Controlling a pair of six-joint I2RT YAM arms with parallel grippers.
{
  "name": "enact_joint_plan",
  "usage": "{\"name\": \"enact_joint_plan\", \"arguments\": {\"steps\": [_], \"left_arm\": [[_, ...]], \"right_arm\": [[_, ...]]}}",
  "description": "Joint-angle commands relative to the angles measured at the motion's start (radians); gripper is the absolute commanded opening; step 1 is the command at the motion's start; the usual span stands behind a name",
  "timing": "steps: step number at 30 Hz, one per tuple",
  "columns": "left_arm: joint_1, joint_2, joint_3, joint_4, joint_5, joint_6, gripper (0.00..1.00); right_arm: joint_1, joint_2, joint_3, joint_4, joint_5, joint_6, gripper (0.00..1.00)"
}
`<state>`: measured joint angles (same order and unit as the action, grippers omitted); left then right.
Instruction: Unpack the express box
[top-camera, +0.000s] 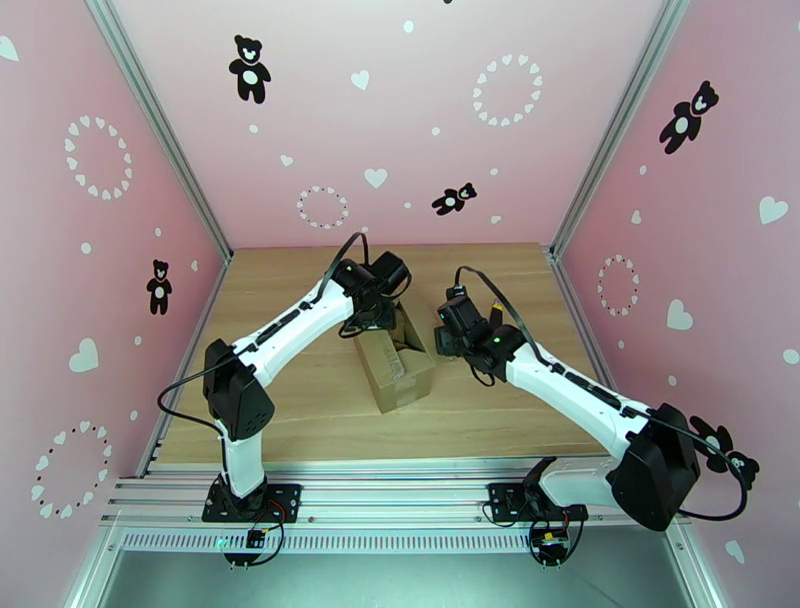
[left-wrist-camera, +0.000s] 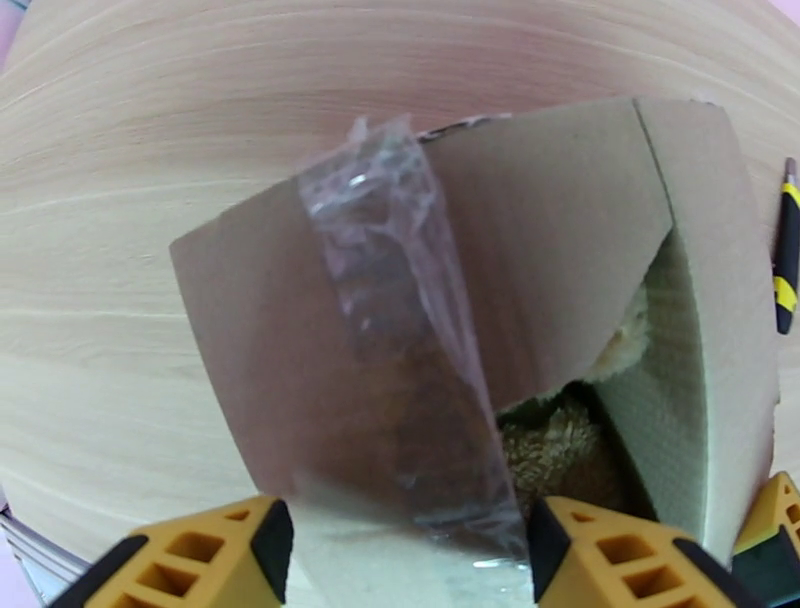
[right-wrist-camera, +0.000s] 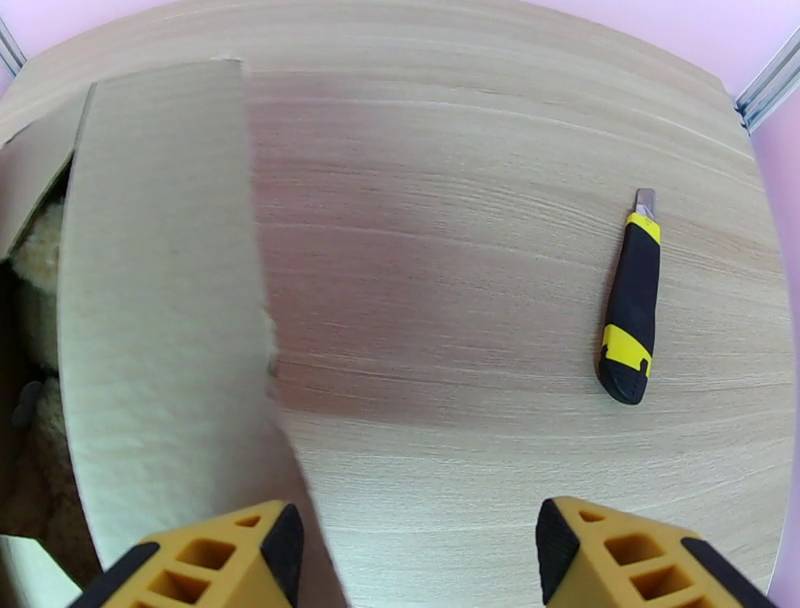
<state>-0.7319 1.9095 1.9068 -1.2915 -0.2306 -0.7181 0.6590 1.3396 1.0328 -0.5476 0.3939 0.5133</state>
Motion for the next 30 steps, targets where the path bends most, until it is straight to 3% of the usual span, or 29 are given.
{"name": "enact_joint_plan", "arguments": {"steps": [1,20,30], "left_arm": [[0.001,-0.057,0.014,-0.053,-0.055,-0.014,0.68],[0.001,-0.184,-0.092,-0.116,-0.087,-0.001,0.68],[0.001,-0.274,-0.173,-0.108,-0.052,-0.003,0.68]], "right_arm": [[0.004,-0.014,-0.017,0.003,-0.013,0.004,0.66],[0.004,0.026,-0.004,0.001,-0.026,0.019,0.66],[0.004,0.045,0.003,-0.001,-0.044,0.029,0.66]]}}
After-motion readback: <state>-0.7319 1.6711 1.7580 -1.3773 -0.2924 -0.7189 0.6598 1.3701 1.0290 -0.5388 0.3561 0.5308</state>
